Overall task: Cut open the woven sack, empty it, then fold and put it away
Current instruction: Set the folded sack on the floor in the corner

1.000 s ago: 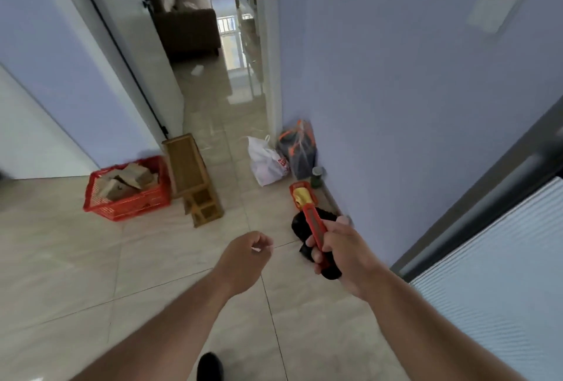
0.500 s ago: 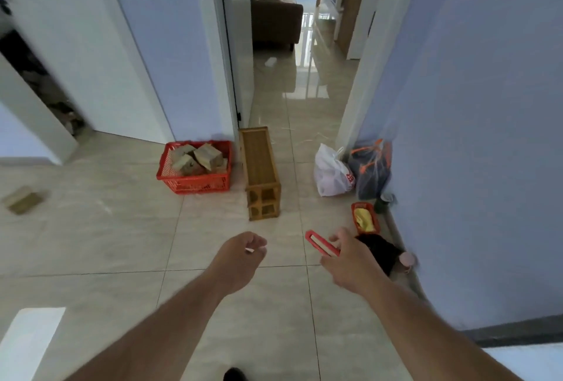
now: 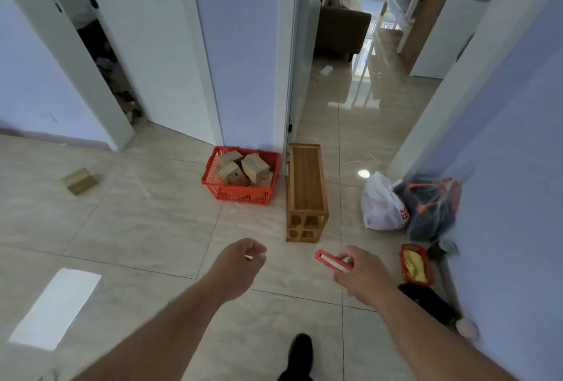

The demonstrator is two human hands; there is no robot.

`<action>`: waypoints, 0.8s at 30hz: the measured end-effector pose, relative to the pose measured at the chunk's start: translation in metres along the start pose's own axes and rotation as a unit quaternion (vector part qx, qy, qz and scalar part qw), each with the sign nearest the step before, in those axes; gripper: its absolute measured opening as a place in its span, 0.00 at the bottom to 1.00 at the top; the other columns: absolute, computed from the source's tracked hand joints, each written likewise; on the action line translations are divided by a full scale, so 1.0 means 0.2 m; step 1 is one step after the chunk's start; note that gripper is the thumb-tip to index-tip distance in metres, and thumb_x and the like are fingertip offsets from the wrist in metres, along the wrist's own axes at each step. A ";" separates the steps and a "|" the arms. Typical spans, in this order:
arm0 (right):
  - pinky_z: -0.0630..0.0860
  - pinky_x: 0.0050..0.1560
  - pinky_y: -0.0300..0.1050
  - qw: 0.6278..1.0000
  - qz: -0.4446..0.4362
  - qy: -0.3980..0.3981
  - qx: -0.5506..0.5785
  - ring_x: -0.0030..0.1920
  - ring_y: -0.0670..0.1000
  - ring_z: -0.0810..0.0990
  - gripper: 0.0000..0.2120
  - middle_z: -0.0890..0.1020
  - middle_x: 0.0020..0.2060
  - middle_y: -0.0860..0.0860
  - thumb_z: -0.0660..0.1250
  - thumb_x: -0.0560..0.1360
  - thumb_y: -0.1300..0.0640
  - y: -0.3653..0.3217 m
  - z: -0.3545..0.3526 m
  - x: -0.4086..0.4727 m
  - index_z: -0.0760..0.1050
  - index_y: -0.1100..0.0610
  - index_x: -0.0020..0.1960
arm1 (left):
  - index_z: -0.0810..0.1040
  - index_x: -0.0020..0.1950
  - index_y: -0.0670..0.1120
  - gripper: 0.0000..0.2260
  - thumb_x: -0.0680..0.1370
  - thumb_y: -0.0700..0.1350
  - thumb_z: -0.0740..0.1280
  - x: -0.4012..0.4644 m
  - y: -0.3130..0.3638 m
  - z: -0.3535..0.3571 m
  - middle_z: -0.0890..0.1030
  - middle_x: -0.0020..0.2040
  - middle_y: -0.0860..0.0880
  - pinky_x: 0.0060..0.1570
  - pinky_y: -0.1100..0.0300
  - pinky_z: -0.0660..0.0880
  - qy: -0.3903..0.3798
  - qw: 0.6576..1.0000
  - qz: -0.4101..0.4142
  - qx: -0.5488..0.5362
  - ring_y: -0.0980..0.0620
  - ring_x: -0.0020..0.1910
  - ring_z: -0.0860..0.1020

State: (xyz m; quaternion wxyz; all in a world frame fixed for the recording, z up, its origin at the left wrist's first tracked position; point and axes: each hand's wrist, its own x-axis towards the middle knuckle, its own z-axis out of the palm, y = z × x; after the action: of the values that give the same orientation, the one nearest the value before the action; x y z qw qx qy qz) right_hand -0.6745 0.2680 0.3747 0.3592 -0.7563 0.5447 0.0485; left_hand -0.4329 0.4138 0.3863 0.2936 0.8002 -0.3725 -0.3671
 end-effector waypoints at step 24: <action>0.80 0.44 0.45 0.988 0.026 0.016 -0.151 0.41 0.44 0.79 0.09 0.80 0.43 0.44 0.66 0.82 0.45 -0.49 0.00 1.53 0.77 0.47 0.59 | 0.80 0.55 0.54 0.04 0.82 0.46 0.68 1.61 -0.13 -0.64 0.82 0.54 0.57 0.45 0.69 0.71 -0.042 0.998 -0.053 -0.015 0.60 0.51 0.80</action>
State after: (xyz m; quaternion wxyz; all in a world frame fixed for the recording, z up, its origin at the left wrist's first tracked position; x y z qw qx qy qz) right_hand -0.4670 0.0407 0.2802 0.2306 -0.7883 0.5561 0.1273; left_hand -0.1741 0.1910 0.3191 0.2700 0.7981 -0.3357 -0.4213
